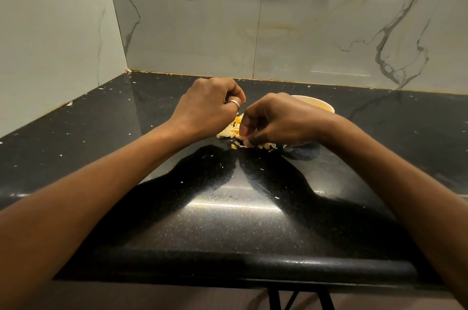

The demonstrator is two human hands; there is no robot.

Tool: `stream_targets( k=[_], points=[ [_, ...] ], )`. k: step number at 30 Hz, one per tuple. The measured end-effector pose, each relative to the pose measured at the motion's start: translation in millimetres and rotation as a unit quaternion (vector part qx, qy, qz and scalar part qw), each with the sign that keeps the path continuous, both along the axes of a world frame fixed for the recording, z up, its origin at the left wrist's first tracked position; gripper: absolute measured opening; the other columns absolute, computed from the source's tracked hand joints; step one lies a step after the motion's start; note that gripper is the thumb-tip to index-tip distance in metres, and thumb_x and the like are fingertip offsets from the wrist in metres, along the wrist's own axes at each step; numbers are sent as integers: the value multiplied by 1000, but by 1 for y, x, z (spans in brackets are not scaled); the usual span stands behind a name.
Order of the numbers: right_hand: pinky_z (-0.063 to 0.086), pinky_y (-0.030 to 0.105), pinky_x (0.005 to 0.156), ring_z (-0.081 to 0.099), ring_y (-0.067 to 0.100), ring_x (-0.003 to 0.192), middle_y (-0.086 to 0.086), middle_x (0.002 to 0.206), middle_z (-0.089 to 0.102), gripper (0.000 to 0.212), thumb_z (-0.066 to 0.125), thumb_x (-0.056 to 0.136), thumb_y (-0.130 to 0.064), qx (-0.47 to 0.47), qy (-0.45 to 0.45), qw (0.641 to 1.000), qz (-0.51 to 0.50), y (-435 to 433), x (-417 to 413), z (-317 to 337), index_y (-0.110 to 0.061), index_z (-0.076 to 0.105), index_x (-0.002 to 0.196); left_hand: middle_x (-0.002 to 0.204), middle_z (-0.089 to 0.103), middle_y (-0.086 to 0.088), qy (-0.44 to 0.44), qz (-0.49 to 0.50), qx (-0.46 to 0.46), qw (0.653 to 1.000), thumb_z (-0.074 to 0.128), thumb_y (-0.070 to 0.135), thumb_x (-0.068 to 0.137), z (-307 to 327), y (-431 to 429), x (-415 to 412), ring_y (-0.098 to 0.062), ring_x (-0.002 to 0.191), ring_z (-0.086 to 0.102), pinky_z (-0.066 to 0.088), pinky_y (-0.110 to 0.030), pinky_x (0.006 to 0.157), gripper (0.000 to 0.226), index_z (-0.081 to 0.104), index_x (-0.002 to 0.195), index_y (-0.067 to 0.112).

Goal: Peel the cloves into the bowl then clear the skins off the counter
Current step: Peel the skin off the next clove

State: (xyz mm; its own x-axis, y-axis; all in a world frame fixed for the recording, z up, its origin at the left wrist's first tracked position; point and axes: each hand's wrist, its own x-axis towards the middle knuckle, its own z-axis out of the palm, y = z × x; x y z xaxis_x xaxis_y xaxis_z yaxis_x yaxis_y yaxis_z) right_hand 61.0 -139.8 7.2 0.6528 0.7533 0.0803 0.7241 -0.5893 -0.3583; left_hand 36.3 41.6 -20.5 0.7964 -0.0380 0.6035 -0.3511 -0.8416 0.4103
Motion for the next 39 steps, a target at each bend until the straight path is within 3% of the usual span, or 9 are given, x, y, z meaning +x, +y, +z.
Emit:
stream_targets(
  k=[7, 13, 18, 22, 27, 32, 34, 37, 39],
  points=[
    [56, 30, 78, 68, 7, 76, -3, 86, 74, 12, 76, 86, -16, 3, -15, 1000, 0, 2, -1, -2, -18, 74, 98, 79, 62, 19, 14, 4, 8, 1000, 58, 20, 87, 0, -1, -2, -10, 76, 61, 57, -42, 77, 18, 71, 97, 26],
    [49, 13, 59, 65, 1, 68, -9, 79, 72, 13, 72, 88, -15, 96, -54, 994, -29, -2, 4, 1, -18, 78, 99, 81, 66, 16, 15, -8, -10, 1000, 59, 24, 86, 3, 0, -4, -7, 77, 63, 58, -40, 77, 17, 71, 97, 28],
    [59, 26, 72, 70, 12, 78, -2, 84, 74, 5, 73, 90, -18, 208, -39, 973, -97, -2, 10, -1, -19, 76, 94, 89, 72, -1, 91, -81, -102, 987, 63, 7, 93, 6, -7, -9, -13, 74, 72, 60, -27, 60, 18, 68, 108, 16],
    [63, 39, 77, 72, 14, 73, 3, 80, 74, 4, 72, 91, -15, 258, 14, 958, -125, 1, 10, -2, -18, 74, 88, 93, 74, -6, 141, -133, -180, 964, 66, 1, 92, 6, -9, -9, -17, 82, 75, 62, -31, 63, 25, 64, 115, 9],
    [63, 41, 80, 74, 20, 80, 7, 85, 75, 5, 73, 90, -11, 243, 38, 960, -135, 3, 7, -3, -11, 75, 95, 90, 74, -6, 140, -119, -184, 966, 73, 2, 88, 1, -9, -7, -16, 82, 75, 63, -33, 67, 26, 68, 113, 9],
    [61, 36, 83, 72, 20, 86, 5, 88, 74, 5, 75, 88, -13, 217, 41, 968, -116, -7, 9, 9, -16, 74, 91, 88, 74, -4, 104, -86, -173, 976, 74, 8, 89, 2, -4, -3, -16, 79, 74, 60, -28, 62, 24, 69, 112, 9],
    [59, 34, 88, 72, 16, 88, 3, 88, 76, 7, 75, 86, -10, 190, 65, 975, -91, -13, 7, 15, -16, 75, 90, 87, 74, -4, 98, -79, -168, 978, 74, 8, 89, 2, -3, -3, -16, 79, 74, 60, -26, 60, 23, 70, 112, 9],
    [57, 27, 81, 71, 10, 80, -1, 85, 77, 7, 77, 86, -11, 113, 96, 988, -41, -18, 1, 22, -17, 76, 90, 84, 73, -1, 85, -66, -151, 983, 74, 8, 88, 1, -4, -3, -16, 76, 73, 60, -26, 58, 22, 71, 110, 10],
    [57, 39, 79, 71, 23, 83, 0, 87, 77, 6, 76, 86, -14, 65, 99, 993, -20, -18, -1, 23, -17, 77, 91, 82, 73, 1, 75, -54, -140, 986, 74, 9, 88, 1, -3, -2, -17, 72, 73, 61, -30, 59, 21, 71, 109, 11]
  ],
)
